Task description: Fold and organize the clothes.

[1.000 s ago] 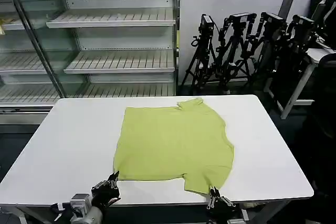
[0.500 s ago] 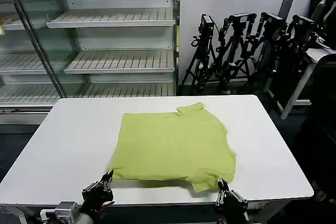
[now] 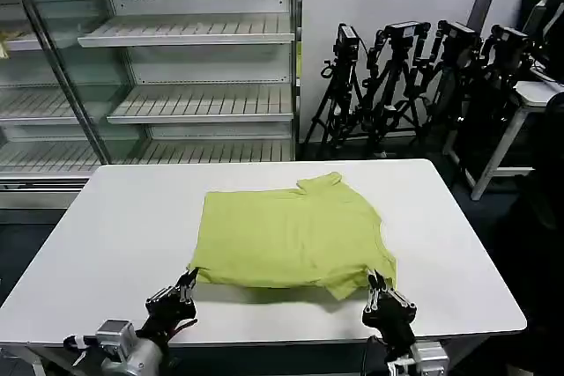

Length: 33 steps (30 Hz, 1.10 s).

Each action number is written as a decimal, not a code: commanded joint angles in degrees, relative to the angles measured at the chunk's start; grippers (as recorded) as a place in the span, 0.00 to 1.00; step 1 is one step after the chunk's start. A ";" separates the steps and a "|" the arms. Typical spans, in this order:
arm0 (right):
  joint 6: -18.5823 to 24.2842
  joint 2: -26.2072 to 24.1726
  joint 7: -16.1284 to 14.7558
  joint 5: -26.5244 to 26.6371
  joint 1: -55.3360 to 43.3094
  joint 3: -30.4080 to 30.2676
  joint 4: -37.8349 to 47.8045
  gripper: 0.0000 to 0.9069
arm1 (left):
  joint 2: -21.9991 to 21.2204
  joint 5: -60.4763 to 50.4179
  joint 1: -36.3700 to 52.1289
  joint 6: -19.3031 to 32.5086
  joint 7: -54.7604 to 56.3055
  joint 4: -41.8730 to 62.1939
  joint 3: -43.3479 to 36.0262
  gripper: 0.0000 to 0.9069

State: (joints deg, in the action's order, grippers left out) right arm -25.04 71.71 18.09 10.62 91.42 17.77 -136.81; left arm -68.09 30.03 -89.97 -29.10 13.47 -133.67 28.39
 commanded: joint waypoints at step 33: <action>-1.11 -0.64 -1.91 -0.90 -22.21 -6.74 22.35 1.00 | -0.01 -2.28 14.16 2.81 0.48 17.38 -5.98 1.00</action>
State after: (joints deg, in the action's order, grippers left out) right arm -26.16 70.56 17.81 13.29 69.98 11.66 -117.07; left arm -67.58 28.58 -75.26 -26.38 13.80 -117.23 22.49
